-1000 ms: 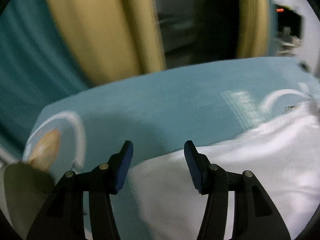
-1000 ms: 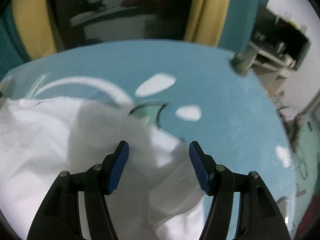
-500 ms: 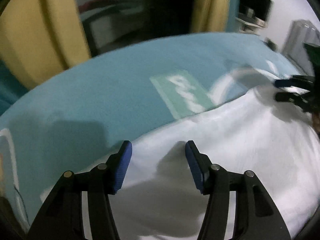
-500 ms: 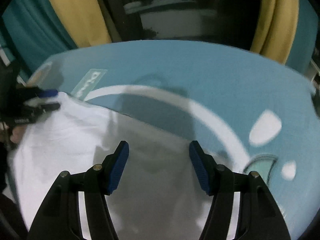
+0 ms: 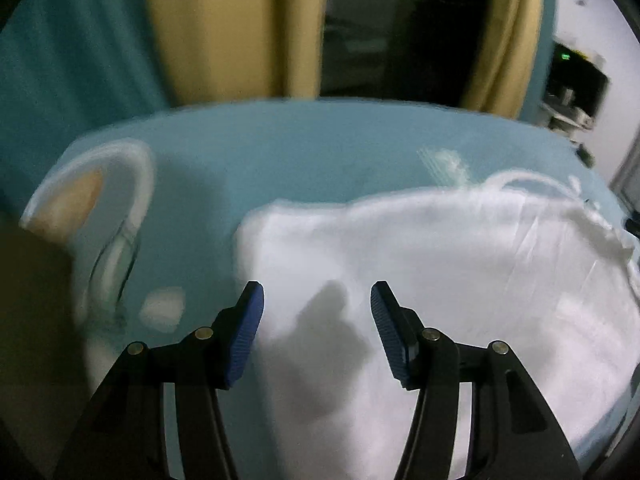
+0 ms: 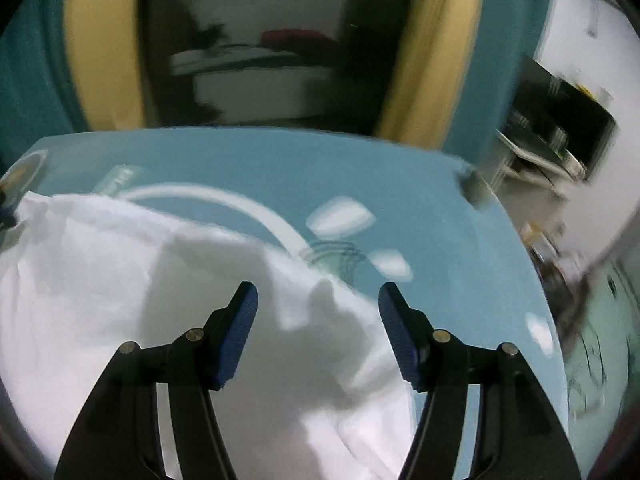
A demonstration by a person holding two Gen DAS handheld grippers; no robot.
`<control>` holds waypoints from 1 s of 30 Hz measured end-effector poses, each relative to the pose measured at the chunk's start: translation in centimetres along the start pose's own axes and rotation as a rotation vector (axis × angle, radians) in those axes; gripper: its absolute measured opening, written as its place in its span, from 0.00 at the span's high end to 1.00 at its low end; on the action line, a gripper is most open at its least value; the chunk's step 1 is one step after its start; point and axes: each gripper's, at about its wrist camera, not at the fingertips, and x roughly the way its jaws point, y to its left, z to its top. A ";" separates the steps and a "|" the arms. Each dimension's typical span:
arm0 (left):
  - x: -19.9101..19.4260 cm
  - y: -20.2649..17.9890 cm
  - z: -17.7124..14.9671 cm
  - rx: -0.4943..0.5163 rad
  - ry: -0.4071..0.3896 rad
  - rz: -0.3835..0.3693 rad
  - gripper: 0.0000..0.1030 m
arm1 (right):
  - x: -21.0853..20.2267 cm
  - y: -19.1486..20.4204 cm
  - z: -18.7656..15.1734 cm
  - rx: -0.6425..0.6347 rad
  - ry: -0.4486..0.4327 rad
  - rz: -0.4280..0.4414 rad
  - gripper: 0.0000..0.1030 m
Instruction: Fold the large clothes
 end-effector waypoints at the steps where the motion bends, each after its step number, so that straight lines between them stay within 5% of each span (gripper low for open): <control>1: 0.2 0.6 -0.9 -0.019 0.020 0.006 0.43 | -0.1 -1.0 -1.1 0.024 0.019 -0.015 0.39; 7: -0.3 0.7 -2.8 -0.035 0.039 0.051 0.42 | 0.3 -4.4 -4.5 0.147 0.089 -0.007 0.39; 15: -0.2 -0.3 -3.6 -0.008 0.029 0.066 0.43 | 0.5 -3.5 -5.0 0.090 0.080 0.159 0.42; 16: -0.2 -0.3 -3.6 -0.008 0.029 0.069 0.43 | 0.5 -3.3 -5.0 0.072 0.077 0.174 0.58; 17: -0.3 -0.3 -3.7 -0.006 0.027 0.071 0.43 | 1.0 -3.4 -5.0 0.057 0.074 0.173 0.89; 18: -0.3 -0.4 -3.8 -0.002 0.024 0.075 0.43 | 1.4 -3.4 -4.8 0.037 0.080 0.144 0.98; 21: -0.4 -0.8 -3.9 0.027 0.021 0.074 0.54 | 2.3 -4.8 -4.0 0.035 0.078 0.112 0.98; 27: -0.7 -0.9 -3.9 0.036 0.018 0.100 0.55 | 4.4 -9.1 -2.6 0.074 0.132 -0.078 0.97; 30: -0.8 -0.8 -3.9 0.019 0.026 0.105 0.55 | 4.4 -9.9 -3.2 0.091 0.156 -0.121 0.80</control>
